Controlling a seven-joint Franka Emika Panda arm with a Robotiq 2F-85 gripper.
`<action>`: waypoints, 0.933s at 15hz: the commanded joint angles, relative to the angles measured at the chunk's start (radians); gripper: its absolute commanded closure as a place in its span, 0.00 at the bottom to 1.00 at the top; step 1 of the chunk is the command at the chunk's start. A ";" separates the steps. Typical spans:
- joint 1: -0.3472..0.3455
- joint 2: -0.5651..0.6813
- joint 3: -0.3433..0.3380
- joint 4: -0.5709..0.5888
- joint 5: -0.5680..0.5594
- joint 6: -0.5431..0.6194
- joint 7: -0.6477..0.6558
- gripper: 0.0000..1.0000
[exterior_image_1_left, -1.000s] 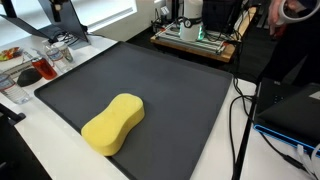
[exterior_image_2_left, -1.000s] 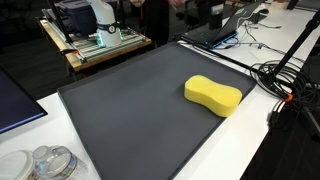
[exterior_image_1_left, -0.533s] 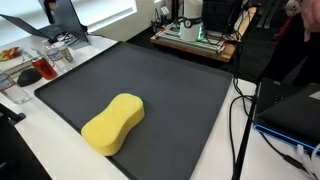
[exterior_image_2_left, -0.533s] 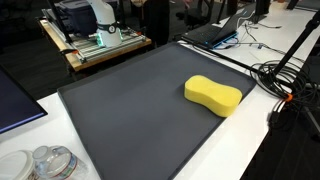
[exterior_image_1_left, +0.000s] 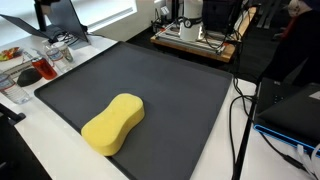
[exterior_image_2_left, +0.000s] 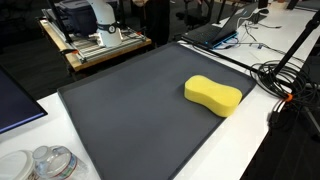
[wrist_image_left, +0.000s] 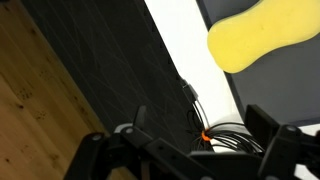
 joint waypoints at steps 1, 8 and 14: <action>0.047 0.096 -0.009 0.173 -0.058 -0.074 -0.024 0.00; 0.133 0.174 -0.026 0.287 -0.115 -0.187 -0.076 0.00; 0.175 0.212 -0.039 0.343 -0.119 -0.335 -0.110 0.00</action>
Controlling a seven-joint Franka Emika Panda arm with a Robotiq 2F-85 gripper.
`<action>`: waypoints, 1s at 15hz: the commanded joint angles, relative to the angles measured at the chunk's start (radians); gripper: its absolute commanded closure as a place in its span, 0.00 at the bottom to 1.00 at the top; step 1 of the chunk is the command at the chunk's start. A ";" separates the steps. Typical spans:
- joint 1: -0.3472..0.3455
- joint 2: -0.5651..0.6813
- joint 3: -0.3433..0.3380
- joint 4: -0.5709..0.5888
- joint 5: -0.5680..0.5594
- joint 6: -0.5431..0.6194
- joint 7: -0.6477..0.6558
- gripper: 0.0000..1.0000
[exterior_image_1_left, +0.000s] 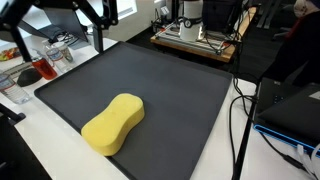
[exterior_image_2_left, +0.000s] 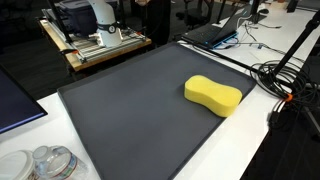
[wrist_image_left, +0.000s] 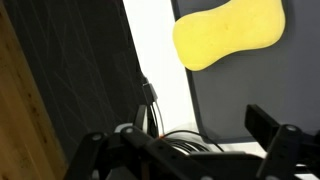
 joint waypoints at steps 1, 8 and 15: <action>0.024 0.050 -0.016 0.097 -0.019 -0.100 -0.041 0.00; 0.057 0.052 -0.018 0.068 -0.015 -0.120 -0.057 0.00; 0.089 0.054 -0.021 0.070 -0.016 -0.174 -0.040 0.00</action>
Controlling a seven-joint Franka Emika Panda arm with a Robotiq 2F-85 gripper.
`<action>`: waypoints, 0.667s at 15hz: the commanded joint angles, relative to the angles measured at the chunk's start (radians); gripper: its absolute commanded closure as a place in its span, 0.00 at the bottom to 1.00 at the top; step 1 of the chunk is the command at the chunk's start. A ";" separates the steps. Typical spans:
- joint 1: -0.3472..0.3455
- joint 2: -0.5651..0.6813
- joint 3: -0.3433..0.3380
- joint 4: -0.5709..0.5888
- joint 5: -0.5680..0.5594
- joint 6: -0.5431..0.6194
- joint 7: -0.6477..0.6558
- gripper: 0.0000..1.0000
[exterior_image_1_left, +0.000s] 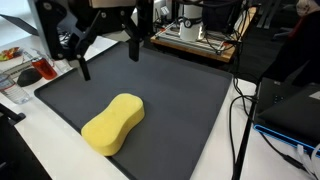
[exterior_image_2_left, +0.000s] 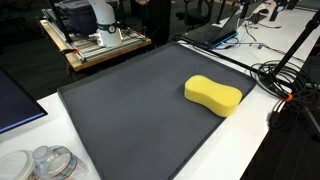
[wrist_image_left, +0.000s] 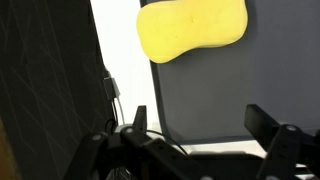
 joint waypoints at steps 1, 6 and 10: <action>0.020 0.005 -0.008 0.027 -0.012 -0.053 -0.002 0.00; 0.026 -0.016 -0.009 0.015 -0.009 -0.088 0.032 0.00; 0.016 -0.037 -0.002 0.009 0.007 -0.116 0.090 0.00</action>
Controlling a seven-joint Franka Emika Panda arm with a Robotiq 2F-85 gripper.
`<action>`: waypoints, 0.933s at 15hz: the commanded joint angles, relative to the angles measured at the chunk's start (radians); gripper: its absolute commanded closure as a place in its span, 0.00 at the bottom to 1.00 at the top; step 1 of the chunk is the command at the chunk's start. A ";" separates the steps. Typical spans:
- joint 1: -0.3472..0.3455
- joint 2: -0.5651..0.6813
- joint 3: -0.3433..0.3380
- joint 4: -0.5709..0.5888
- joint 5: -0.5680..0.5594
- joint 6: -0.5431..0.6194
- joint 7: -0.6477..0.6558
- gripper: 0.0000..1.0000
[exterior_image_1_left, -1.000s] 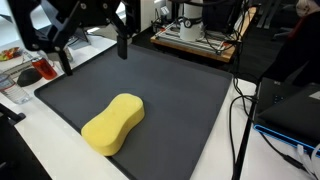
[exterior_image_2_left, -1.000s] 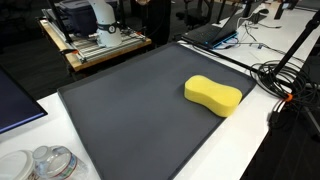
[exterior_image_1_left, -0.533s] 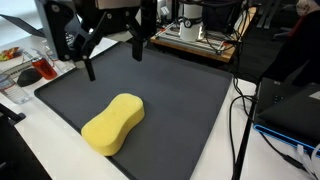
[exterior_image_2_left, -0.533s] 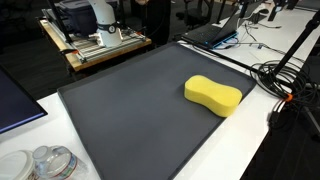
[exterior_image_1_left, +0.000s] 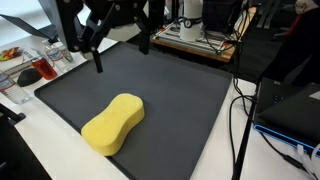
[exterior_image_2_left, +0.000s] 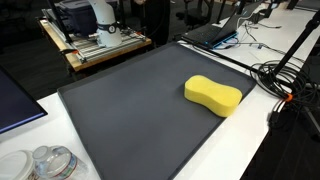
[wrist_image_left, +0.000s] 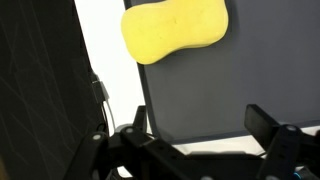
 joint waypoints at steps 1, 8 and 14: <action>-0.010 -0.033 0.009 0.003 0.023 -0.056 0.066 0.00; -0.013 -0.106 0.023 0.005 0.041 -0.098 0.211 0.00; -0.043 -0.202 0.028 0.002 0.056 -0.103 0.334 0.00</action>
